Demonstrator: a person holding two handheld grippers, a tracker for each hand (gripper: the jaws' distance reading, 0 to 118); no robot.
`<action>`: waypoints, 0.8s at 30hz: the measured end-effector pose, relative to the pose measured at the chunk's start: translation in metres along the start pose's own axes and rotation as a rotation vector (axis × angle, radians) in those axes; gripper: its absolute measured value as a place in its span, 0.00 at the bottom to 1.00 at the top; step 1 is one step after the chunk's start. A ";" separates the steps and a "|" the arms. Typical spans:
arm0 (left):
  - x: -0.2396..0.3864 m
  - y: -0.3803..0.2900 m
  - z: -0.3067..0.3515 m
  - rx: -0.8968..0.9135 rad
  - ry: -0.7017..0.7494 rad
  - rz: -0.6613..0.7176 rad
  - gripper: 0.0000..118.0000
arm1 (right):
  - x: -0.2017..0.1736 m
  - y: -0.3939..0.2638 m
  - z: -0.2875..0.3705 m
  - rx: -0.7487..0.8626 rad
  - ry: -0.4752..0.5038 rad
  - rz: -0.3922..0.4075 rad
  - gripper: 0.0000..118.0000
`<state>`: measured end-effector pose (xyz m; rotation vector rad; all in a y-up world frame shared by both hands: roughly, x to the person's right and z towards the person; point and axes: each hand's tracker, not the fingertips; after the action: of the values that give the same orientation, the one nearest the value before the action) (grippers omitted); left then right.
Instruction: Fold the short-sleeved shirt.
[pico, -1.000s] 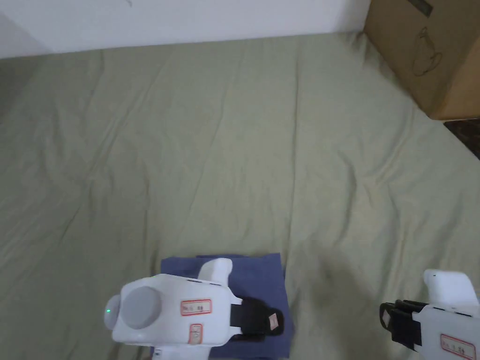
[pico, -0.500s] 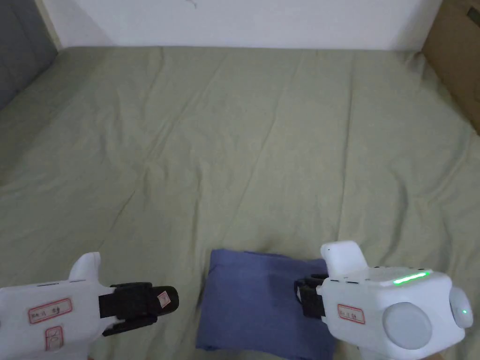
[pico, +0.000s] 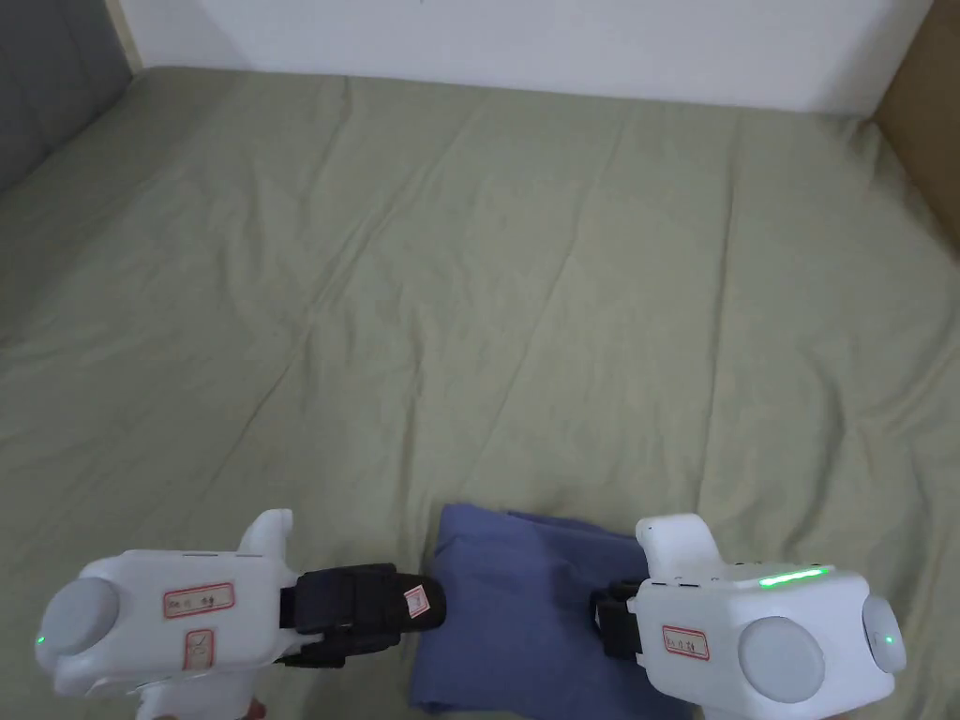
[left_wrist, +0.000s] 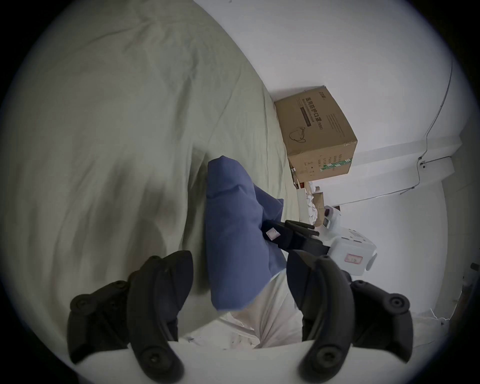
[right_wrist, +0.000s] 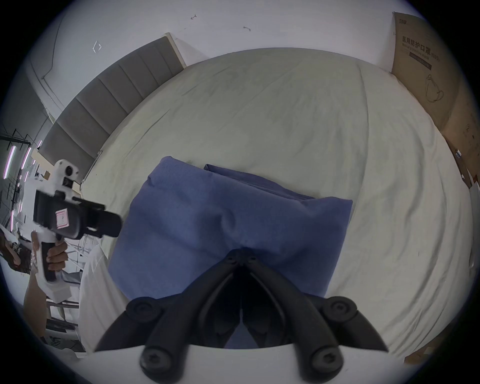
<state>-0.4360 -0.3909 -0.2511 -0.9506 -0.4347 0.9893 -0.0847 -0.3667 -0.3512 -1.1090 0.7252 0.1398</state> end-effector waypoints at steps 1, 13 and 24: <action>-0.002 0.006 -0.007 -0.014 0.006 0.006 0.73 | 0.000 0.001 0.000 -0.001 0.000 0.000 0.00; -0.011 0.032 -0.073 -0.127 -0.162 0.066 0.80 | 0.001 0.001 0.001 -0.008 0.018 -0.028 0.00; -0.012 0.043 -0.057 -0.160 -0.064 -0.093 0.19 | -0.007 0.006 0.016 0.036 0.049 -0.068 0.00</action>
<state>-0.4237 -0.4190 -0.3167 -1.0344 -0.6136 0.9118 -0.0854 -0.3481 -0.3477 -1.1048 0.7303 0.0415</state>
